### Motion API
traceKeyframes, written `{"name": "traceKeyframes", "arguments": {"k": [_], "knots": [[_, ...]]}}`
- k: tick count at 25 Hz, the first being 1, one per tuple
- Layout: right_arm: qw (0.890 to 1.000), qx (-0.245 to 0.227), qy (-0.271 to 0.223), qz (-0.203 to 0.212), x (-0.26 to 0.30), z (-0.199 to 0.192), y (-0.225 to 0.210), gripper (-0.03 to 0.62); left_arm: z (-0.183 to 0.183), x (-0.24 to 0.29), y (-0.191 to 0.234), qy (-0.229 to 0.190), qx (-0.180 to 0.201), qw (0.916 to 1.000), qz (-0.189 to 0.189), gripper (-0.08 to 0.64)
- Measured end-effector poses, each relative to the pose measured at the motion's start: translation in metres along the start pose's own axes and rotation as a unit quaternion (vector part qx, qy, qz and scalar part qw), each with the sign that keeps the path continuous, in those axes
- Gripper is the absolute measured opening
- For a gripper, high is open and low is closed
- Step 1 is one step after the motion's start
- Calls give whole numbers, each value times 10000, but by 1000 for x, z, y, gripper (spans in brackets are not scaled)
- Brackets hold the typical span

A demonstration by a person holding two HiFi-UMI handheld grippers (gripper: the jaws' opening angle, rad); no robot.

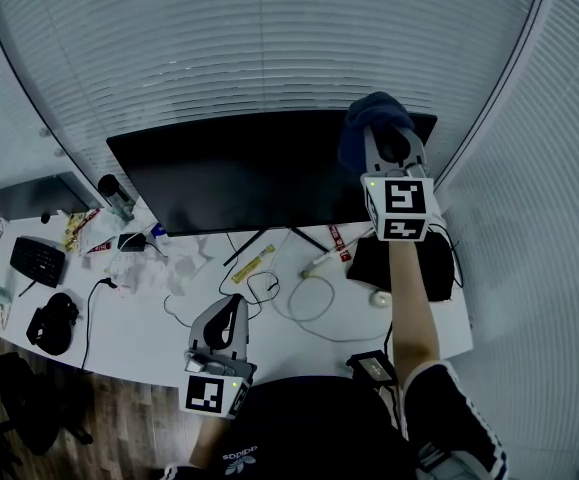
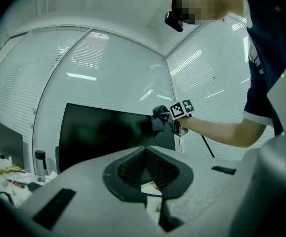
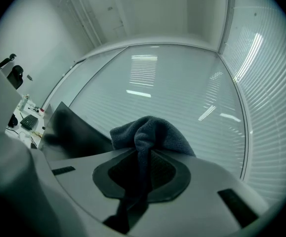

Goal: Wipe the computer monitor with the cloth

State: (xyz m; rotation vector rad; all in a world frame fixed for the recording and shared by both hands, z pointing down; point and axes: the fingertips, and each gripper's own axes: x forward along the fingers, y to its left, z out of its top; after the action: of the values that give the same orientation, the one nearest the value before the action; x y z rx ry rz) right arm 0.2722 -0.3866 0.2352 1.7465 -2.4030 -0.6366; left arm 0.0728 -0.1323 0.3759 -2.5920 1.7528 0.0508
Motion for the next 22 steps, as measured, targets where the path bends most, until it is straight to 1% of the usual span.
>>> {"name": "traceKeyframes", "arguments": {"k": [3, 6, 9, 16, 18, 20, 22], "knots": [[9999, 3, 18, -157, -5, -7, -21, 46, -1, 2, -6, -38, 41, 10000, 4, 5], [9996, -24, 53, -288, -7, -12, -39, 46, -2, 6, -10, -8, -11, 10000, 6, 5], [9990, -54, 114, -424, -11, -19, -56, 46, -3, 10, -13, -82, -54, 9999, -54, 5], [9961, -12, 260, -847, -19, -37, -100, 46, -4, 19, -13, 4, 13, 10000, -68, 5], [9944, 82, 340, -999, -22, -43, -112, 46, -4, 20, -13, 63, 46, 9999, -74, 5], [9924, 224, 413, -1137, -26, -49, -123, 46, -3, 21, -13, 24, 41, 9999, -115, 5], [9914, 269, 438, -1202, -28, -52, -129, 46, -4, 22, -14, 2, 11, 9999, -121, 5]]}}
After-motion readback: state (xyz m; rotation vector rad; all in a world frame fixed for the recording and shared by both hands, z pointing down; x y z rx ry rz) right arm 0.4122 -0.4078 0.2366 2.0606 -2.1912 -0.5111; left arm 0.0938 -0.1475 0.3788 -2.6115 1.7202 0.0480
